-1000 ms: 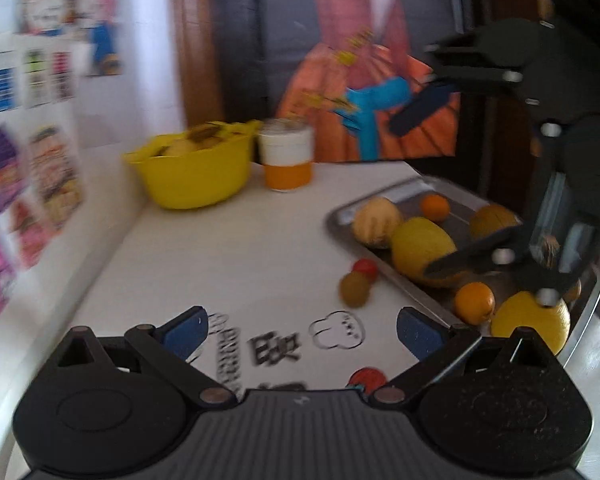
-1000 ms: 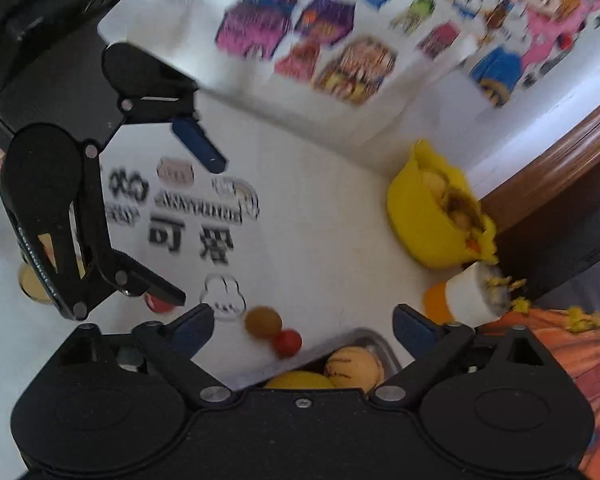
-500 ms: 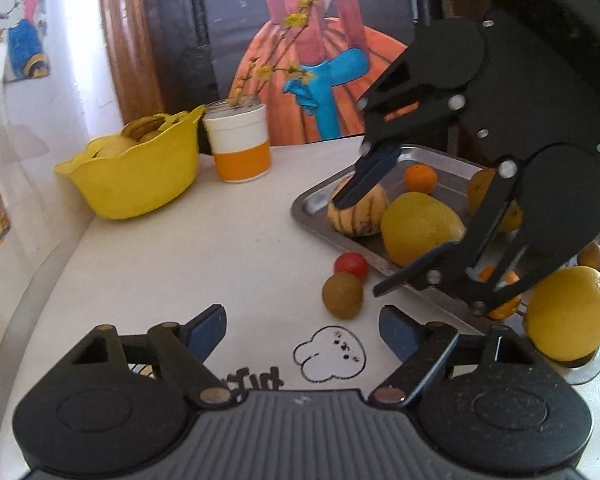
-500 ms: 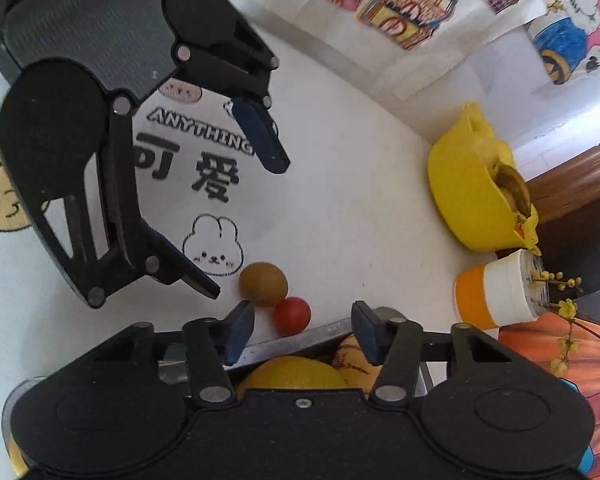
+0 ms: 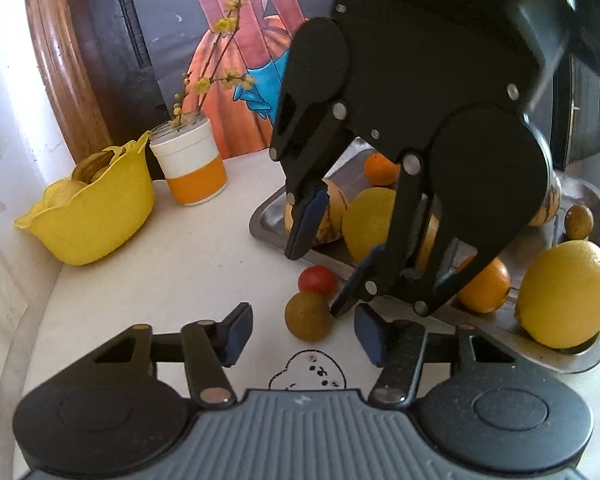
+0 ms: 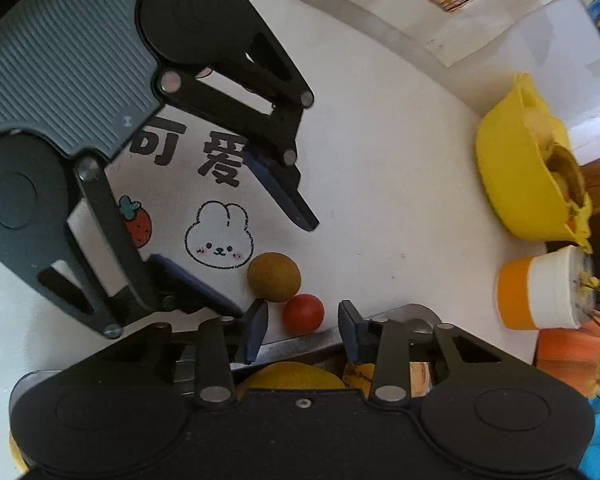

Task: Organize fruits
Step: 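Grasp the other small brown fruit with the left gripper while the right grasps the red cherry tomato, then lower the brown fruit onto the tray with the left gripper while the right releases the tomato there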

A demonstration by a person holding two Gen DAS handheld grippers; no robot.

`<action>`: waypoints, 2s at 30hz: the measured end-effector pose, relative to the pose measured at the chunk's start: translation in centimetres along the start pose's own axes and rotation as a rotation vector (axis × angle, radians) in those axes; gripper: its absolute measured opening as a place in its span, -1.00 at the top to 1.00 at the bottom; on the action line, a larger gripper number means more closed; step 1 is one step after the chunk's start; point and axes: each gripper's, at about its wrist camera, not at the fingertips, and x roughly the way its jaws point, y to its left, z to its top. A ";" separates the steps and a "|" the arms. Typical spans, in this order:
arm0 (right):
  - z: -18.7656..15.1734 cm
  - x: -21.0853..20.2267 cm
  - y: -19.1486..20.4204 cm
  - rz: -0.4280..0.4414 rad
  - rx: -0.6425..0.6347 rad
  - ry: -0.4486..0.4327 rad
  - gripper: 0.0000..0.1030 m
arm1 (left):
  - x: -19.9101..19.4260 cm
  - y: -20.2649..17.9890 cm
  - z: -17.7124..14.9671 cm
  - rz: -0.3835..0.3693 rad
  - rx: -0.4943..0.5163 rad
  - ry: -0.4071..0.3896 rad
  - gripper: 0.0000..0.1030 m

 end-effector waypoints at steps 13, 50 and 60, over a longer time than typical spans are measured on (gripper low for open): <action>-0.1 0.3 -1.1 0.044 0.051 0.025 0.54 | 0.7 0.7 0.1 -0.035 -0.002 0.019 0.44; -7.9 -8.0 1.3 -0.195 0.560 -0.404 0.54 | -4.6 0.6 -0.2 0.043 -0.370 -0.141 0.45; -14.4 -11.9 4.7 -0.320 0.660 -0.374 0.51 | -5.4 -4.2 3.5 -0.078 -0.343 -0.164 0.45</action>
